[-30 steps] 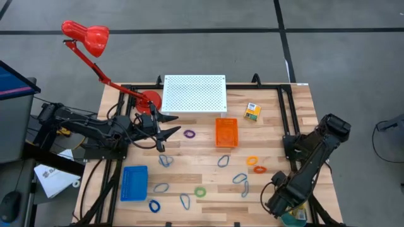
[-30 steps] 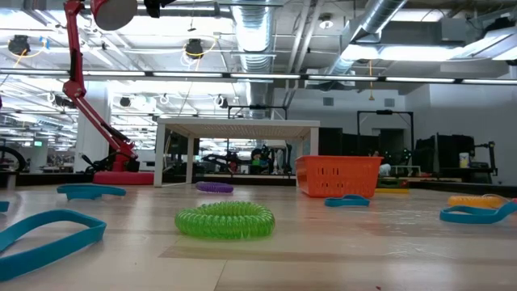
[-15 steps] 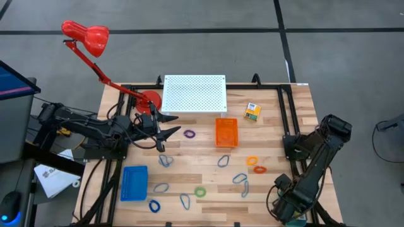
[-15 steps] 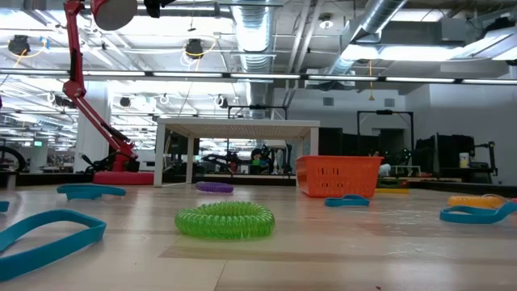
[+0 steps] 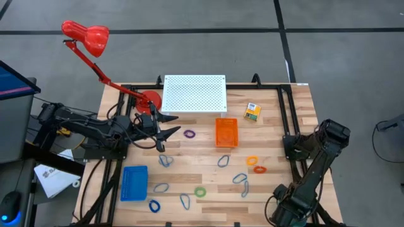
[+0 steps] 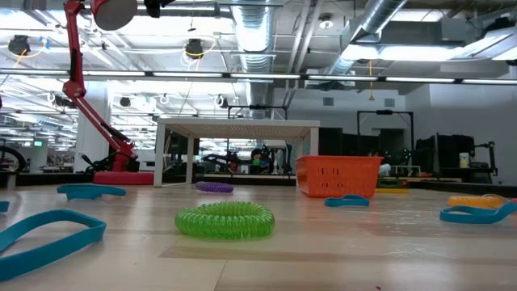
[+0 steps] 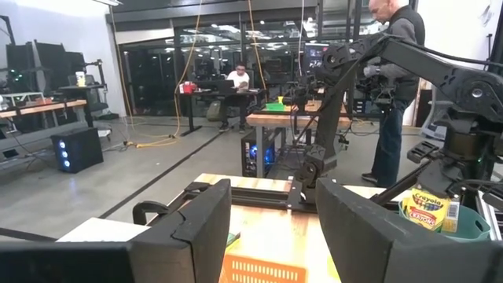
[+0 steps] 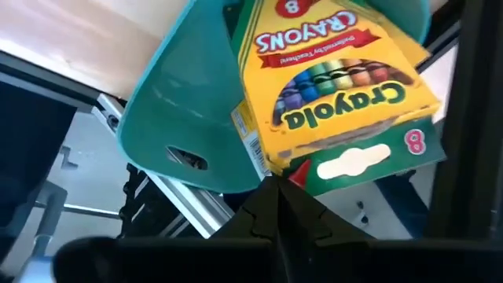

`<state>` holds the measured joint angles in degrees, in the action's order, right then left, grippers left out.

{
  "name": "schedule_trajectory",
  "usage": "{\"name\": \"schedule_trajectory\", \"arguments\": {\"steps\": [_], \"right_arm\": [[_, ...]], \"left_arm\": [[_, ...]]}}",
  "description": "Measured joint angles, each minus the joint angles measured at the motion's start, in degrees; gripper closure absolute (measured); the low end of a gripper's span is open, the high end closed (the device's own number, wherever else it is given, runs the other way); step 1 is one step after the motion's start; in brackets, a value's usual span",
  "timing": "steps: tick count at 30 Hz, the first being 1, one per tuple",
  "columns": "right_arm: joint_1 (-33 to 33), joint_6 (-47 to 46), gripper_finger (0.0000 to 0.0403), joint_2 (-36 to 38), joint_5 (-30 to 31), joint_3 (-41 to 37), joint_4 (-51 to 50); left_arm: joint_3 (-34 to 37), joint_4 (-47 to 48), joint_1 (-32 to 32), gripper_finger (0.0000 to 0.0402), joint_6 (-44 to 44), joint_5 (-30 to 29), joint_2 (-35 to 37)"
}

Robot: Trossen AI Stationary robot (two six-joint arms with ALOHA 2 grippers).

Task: Pick & Place Office Desk Supplies
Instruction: Put the bottom yellow crayon box into the bin

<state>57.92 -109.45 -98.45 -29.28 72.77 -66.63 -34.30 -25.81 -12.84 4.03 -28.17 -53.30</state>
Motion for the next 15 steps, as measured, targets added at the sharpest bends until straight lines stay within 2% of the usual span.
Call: {"name": "schedule_trajectory", "arguments": {"steps": [7, 13, 15], "right_arm": [[-0.28, 0.58, 0.0403, 0.37, 2.30, 0.00, -0.60], [-1.96, 2.89, 0.0403, 2.35, 1.26, 0.02, -0.37], [-2.25, 3.21, 0.0403, 3.27, 3.66, 0.02, -0.44]], "left_arm": [[0.00, -0.08, 0.00, 0.0220, -0.04, 0.73, 0.00], [0.02, -0.13, 0.00, 0.0220, -0.20, 0.77, 0.00], [0.02, -0.15, 0.00, 0.0220, -0.21, 0.77, 0.00]]}}
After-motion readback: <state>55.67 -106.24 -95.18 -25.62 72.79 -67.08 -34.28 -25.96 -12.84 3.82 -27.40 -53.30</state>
